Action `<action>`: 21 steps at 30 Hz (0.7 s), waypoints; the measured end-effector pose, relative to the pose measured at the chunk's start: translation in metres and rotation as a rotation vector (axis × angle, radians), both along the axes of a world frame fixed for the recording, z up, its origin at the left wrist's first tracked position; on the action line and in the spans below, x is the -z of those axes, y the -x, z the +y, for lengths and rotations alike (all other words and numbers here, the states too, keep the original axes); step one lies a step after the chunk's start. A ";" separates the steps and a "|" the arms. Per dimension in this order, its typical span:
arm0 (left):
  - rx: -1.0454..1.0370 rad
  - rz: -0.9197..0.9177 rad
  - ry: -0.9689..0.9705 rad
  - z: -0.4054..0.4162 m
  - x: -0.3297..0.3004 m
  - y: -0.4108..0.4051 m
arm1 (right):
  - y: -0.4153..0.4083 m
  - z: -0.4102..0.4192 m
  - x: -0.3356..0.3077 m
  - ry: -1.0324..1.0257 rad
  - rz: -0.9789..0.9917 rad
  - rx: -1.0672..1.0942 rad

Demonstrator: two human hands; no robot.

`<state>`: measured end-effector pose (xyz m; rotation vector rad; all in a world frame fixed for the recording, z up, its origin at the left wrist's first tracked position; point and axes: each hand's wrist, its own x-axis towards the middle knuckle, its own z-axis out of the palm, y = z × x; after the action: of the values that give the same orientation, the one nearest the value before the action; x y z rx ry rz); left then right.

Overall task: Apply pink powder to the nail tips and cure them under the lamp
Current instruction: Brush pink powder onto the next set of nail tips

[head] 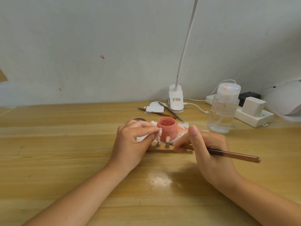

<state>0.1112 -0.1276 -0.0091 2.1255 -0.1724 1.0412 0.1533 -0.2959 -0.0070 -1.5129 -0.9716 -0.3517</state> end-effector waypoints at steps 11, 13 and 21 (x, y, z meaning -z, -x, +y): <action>-0.063 0.031 0.000 -0.005 -0.003 0.003 | -0.001 0.002 -0.004 0.031 -0.127 0.065; -0.071 0.033 -0.012 -0.005 -0.003 0.003 | -0.001 0.003 -0.005 0.055 -0.139 0.063; -0.081 0.044 -0.012 -0.007 -0.005 0.005 | -0.002 0.003 -0.003 0.056 -0.094 0.066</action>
<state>0.1067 -0.1343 -0.0045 2.1796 -0.0714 1.0413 0.1555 -0.2933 -0.0040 -1.5938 -1.0140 -0.4491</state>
